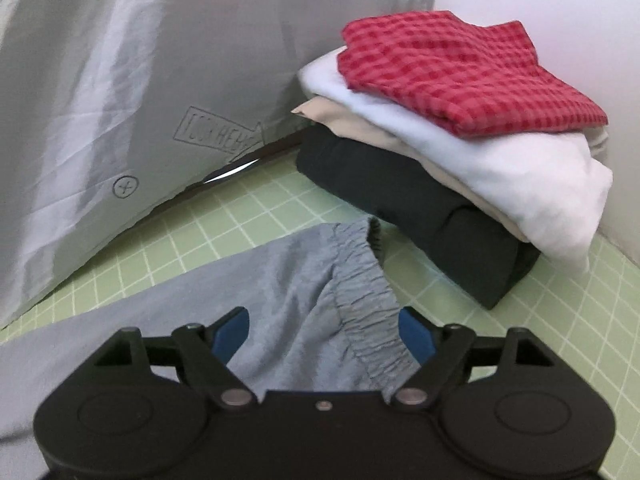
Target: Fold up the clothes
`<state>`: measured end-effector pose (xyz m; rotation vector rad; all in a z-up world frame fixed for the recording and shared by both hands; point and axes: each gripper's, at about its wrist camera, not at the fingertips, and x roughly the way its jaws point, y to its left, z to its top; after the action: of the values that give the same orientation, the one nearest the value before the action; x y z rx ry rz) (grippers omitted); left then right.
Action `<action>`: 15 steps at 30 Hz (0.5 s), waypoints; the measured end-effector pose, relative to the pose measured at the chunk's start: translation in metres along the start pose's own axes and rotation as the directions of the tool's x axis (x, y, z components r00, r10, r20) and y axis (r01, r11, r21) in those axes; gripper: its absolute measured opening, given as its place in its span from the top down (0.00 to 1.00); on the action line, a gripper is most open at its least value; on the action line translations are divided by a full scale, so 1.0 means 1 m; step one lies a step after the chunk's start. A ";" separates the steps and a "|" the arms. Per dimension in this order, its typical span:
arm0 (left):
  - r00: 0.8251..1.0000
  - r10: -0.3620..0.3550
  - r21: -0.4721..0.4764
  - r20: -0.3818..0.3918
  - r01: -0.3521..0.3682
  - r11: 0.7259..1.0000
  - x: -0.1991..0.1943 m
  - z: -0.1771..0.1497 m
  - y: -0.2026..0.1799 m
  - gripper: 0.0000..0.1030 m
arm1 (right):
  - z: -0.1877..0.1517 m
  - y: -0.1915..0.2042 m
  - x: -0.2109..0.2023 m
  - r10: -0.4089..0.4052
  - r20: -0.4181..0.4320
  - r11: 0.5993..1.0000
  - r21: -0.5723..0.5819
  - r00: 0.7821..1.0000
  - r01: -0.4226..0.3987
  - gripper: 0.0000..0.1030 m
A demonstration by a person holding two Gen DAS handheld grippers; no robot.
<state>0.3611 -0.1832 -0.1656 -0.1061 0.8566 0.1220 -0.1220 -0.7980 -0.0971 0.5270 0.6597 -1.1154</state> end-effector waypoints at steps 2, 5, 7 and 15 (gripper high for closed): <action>1.000 0.002 -0.003 0.029 -0.002 1.000 -0.017 0.000 0.008 0.97 | -0.001 0.002 -0.003 0.004 -0.001 1.000 0.001 1.000 -0.004 0.20; 0.998 0.020 -0.016 0.060 -0.019 1.000 -0.042 -0.001 0.030 0.97 | -0.005 0.003 -0.009 0.013 -0.001 1.000 -0.006 1.000 -0.013 0.20; 0.998 0.032 -0.023 0.050 -0.031 0.999 -0.049 -0.006 0.046 0.97 | -0.008 0.005 -0.012 0.019 -0.006 1.000 -0.018 1.000 -0.020 0.20; 0.994 0.083 -0.059 -0.076 -0.088 0.994 -0.060 -0.037 0.083 0.81 | -0.027 0.007 -0.024 0.066 -0.053 0.998 -0.021 0.996 -0.067 0.16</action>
<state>0.2822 -0.1102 -0.1480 -0.1324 0.9310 0.2263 -0.1287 -0.7618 -0.0981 0.5564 0.6949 -1.0337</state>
